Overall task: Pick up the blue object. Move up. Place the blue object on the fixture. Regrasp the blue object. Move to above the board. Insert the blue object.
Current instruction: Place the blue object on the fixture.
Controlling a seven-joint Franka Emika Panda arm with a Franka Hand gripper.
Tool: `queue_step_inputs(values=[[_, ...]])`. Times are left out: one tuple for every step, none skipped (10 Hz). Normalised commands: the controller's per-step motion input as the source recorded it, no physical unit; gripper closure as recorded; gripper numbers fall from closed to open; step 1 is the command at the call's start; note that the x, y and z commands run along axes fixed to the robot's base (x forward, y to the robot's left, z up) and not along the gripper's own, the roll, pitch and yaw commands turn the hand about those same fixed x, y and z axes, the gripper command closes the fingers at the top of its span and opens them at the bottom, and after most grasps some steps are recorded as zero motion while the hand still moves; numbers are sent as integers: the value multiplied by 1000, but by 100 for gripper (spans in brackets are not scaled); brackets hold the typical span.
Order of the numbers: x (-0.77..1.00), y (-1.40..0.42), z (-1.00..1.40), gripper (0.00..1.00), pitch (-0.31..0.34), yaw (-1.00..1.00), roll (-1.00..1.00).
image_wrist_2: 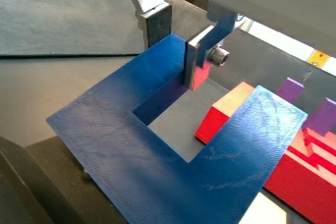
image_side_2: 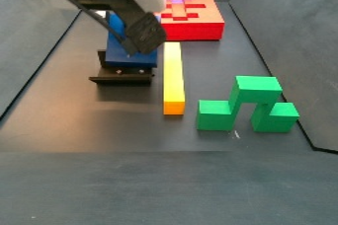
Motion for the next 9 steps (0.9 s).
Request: queue_step_inputs(values=[[1000, 151, -31, 100, 60, -66, -160], [1000, 137, -14, 100, 143, -26, -106], [1000, 69, 0, 100, 163, -63, -131], [1000, 14, 0, 100, 140, -71, -209], [986, 0, -66, 100, 9, -17, -263], [937, 0, -177, 100, 0, -31, -209], [894, 0, -280, 100, 0, -69, -171], [909, 0, -294, 100, 0, -77, -137], [963, 103, -106, 100, 86, -74, 0]])
